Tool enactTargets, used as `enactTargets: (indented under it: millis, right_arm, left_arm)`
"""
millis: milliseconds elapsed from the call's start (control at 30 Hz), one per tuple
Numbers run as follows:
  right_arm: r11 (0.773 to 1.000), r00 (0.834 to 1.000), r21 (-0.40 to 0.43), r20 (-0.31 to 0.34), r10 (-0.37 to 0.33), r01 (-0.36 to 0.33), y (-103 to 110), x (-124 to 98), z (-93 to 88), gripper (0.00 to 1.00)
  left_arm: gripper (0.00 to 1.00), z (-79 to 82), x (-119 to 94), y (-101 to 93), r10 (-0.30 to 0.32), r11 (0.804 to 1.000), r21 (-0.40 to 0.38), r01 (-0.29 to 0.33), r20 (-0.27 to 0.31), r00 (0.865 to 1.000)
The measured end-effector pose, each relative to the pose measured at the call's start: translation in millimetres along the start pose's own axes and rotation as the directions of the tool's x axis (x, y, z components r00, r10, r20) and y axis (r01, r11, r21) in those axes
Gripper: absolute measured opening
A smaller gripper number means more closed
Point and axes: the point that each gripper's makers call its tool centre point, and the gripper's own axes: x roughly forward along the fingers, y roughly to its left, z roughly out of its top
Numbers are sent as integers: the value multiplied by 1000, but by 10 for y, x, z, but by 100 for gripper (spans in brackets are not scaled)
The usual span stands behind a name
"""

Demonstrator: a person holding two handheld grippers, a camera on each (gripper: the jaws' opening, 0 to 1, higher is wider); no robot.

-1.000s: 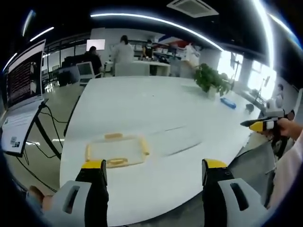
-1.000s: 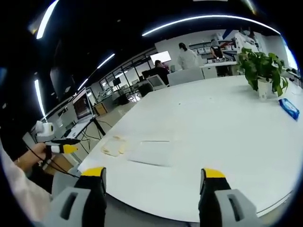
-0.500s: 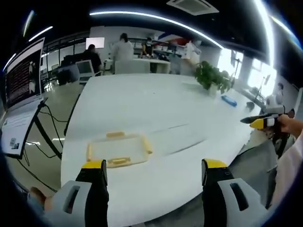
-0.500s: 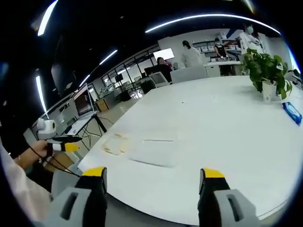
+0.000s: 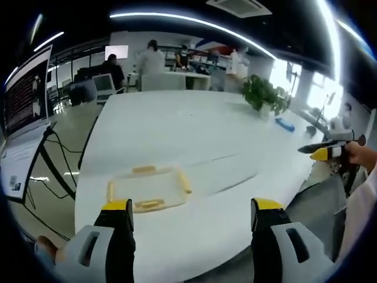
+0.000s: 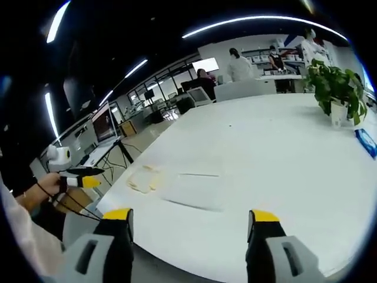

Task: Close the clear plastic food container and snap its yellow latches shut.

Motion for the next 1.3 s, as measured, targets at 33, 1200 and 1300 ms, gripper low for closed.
enactTargets:
  millis: [33, 1200, 1300]
  right_arm:
    - [1000, 1000, 0, 0, 0, 0, -3, 5, -2, 79]
    - [996, 994, -56, -93, 62, -67, 243, 472, 24, 78]
    - [995, 992, -64, -101, 72, -79, 281, 523, 33, 78]
  left_arm:
    - [81, -3, 8, 6, -1, 1000, 1, 1, -2, 1000]
    - [80, -102, 227, 320, -22, 999, 39, 25, -74, 997]
    - [80, -98, 243, 360, -24, 998, 53, 28, -80, 996]
